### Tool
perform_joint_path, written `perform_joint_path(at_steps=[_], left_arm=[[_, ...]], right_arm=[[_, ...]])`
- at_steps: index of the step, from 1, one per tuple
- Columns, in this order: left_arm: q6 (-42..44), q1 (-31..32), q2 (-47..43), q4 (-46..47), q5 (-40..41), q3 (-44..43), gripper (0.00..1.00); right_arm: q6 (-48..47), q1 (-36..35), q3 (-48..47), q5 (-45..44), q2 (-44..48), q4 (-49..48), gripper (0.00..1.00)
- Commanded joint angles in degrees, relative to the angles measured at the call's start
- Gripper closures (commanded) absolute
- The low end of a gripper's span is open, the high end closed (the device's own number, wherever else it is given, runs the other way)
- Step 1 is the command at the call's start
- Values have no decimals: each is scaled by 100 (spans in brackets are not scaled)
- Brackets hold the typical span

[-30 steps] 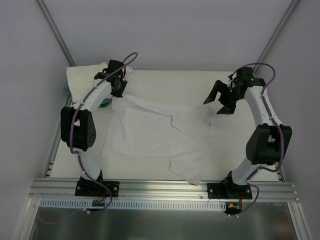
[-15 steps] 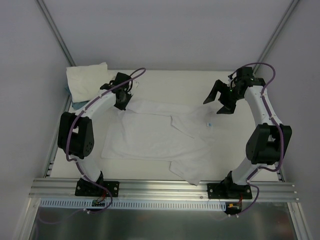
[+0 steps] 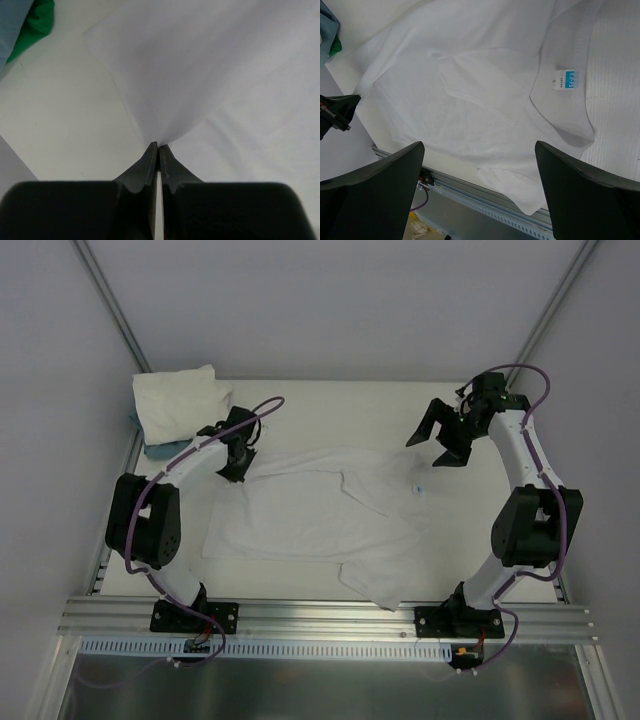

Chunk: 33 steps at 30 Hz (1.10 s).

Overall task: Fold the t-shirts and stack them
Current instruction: Fold the flattened tshirt in 1/3 of the way

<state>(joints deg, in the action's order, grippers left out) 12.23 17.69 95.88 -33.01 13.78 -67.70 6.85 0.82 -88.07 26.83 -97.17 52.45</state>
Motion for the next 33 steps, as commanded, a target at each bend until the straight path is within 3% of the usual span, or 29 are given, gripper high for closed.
perform_joint_path(at_steps=[1,2,3,4,5,6,7,11,19,26,33], left_arm=[[-352,76,-148,32,230,116,100],[-388,94,-131,32,265,134,99],[-449,111,-131,49,352,169,90],[-545,120,-191,119,414,274,51],[-598,129,-262,198,476,362,27],[-677,129,-341,295,537,441,10],[-748,120,-542,504,538,633,1],[-1099,129,-1000,893,486,864,1],[-2652,120,-1300,1271,-1218,14,1],[-2796,147,-1343,1157,-1835,-963,1],[-2761,173,-1203,990,-2195,-1491,1]], right_arm=[[36,-38,-158,103,101,46,0],[44,-38,-140,94,136,38,0],[36,-38,-131,94,145,38,0],[27,-38,-123,94,154,55,0],[27,-38,-96,94,189,55,1],[18,-47,-87,86,207,64,1],[-8,-38,-70,94,224,64,1],[-79,-73,18,42,303,90,0],[-105,-258,552,-64,172,-296,0],[53,-284,1326,6,-162,-1008,11],[220,-600,1380,200,-627,-1403,16]])
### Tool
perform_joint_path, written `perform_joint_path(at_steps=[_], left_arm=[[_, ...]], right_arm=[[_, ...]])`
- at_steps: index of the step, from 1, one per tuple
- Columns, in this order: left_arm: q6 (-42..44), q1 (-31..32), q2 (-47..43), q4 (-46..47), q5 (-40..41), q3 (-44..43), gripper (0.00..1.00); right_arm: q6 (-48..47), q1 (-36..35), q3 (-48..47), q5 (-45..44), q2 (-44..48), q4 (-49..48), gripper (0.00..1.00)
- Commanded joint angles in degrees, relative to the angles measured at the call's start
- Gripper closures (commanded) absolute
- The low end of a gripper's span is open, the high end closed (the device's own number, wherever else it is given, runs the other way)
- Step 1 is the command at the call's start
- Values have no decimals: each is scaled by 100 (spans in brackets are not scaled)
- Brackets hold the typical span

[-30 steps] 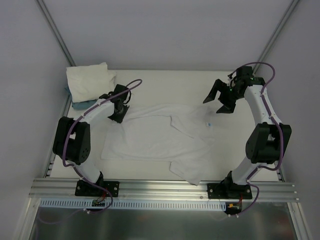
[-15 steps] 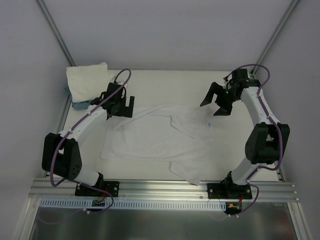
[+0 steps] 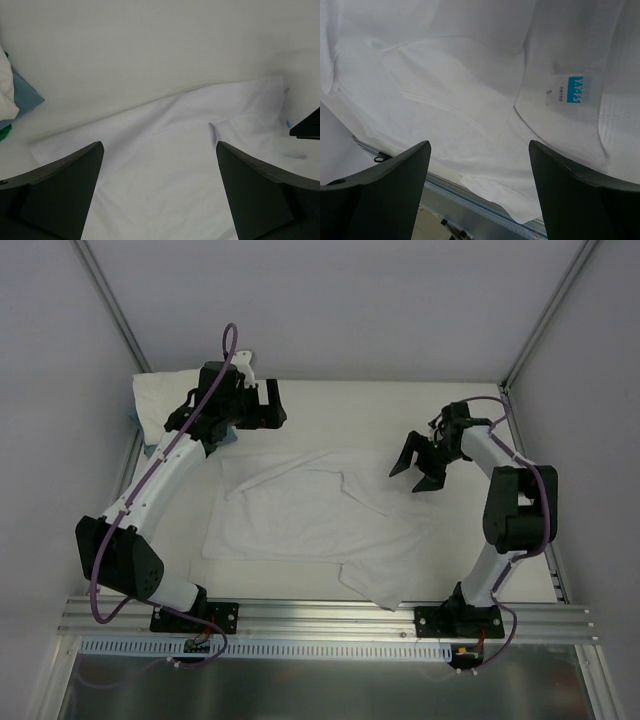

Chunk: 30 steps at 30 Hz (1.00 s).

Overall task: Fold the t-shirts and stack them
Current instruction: Fold the flattened tshirt in 1/3 of the way

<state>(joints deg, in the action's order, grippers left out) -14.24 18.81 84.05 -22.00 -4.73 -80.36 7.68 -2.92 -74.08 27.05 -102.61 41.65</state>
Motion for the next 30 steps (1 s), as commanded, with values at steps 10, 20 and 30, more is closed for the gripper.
perform_joint_path(at_steps=[10,20,30], left_arm=[[44,141,278,-349,-388,-630,1],[62,167,481,-454,-511,-762,1],[105,229,455,-551,-503,-727,1]], right_arm=[[199,-754,218,222,-251,-333,17],[-56,-754,869,-24,399,-60,17],[49,-815,1001,81,242,-298,26]])
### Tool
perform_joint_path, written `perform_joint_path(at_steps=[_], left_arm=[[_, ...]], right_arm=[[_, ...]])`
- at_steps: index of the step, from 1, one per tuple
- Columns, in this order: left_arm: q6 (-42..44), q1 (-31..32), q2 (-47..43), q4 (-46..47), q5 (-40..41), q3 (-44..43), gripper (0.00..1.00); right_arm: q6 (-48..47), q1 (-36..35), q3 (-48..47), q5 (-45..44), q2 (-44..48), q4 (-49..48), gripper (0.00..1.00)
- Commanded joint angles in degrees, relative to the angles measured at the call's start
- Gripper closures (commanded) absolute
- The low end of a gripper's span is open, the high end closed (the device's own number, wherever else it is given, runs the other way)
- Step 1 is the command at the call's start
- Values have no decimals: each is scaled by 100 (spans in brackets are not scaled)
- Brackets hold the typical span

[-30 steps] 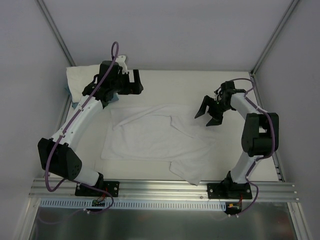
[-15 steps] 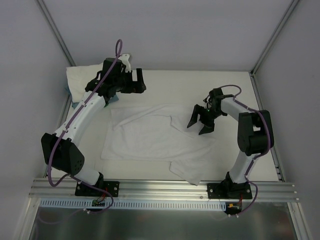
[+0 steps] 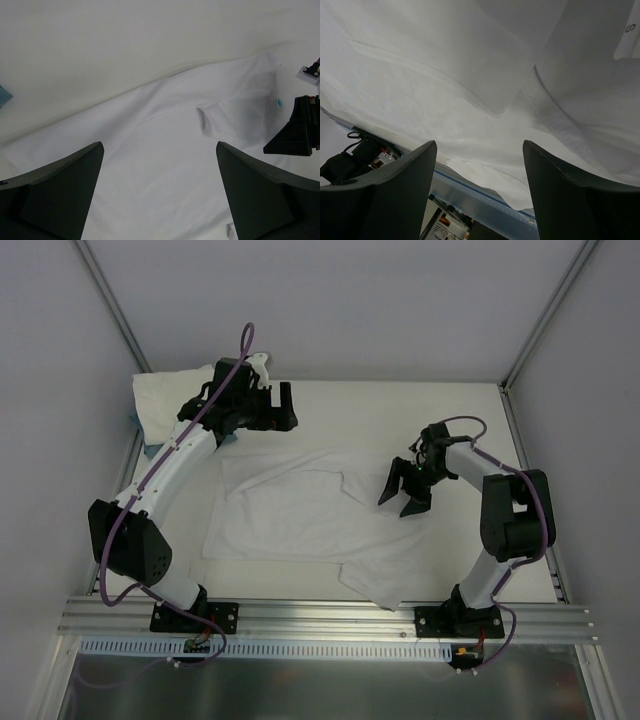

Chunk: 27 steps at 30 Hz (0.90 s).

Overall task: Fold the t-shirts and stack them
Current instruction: Fold the flattened tshirt in 1/3 of the way

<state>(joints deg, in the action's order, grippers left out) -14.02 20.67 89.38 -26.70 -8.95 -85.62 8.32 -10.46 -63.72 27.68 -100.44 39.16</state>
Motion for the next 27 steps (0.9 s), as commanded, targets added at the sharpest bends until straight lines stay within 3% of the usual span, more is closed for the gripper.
perform_joint_path(at_steps=[1,27], left_arm=[[92,43,-88,-90,-63,-192,1],[216,52,9,-125,-1,-270,1]], right_arm=[[-14,-70,-35,18,-1,-57,26],[-23,-202,-755,71,-775,48,39]])
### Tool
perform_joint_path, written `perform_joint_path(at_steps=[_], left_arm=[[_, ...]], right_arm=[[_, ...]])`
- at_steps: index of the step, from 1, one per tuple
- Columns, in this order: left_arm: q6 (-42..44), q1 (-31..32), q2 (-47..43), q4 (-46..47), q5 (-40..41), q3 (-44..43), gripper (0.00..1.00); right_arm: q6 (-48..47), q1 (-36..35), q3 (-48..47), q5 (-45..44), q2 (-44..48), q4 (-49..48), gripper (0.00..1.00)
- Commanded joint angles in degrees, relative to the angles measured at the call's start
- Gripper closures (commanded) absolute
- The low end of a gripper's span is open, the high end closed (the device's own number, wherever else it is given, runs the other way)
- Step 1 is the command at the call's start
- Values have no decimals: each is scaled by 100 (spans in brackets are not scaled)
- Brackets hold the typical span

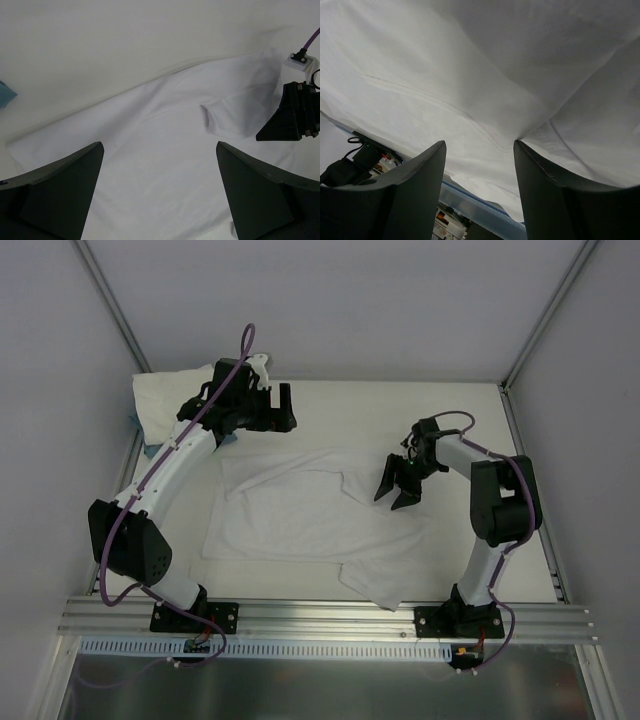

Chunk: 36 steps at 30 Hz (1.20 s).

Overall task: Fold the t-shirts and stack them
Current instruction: Fold the flattened tshirt in 1/3 of the way

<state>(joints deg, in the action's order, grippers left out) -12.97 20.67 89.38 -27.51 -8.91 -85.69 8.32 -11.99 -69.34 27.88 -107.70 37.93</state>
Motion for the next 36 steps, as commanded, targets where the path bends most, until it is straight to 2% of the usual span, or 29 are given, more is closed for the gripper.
perform_joint_path(at_steps=[1,25,31,34,36], left_arm=[[128,52,18,-44,3,-299,1],[155,43,123,-27,-102,-308,1],[181,52,79,-35,-111,-264,1],[190,43,44,-35,-111,-246,1],[216,52,9,-44,-102,-220,1]], right_arm=[[-23,-58,-185,60,-49,179,40],[-111,-67,245,-151,197,241,41],[-58,-58,307,-177,188,136,48],[-49,-58,298,-169,162,92,60],[-41,-58,290,-169,118,74,63]])
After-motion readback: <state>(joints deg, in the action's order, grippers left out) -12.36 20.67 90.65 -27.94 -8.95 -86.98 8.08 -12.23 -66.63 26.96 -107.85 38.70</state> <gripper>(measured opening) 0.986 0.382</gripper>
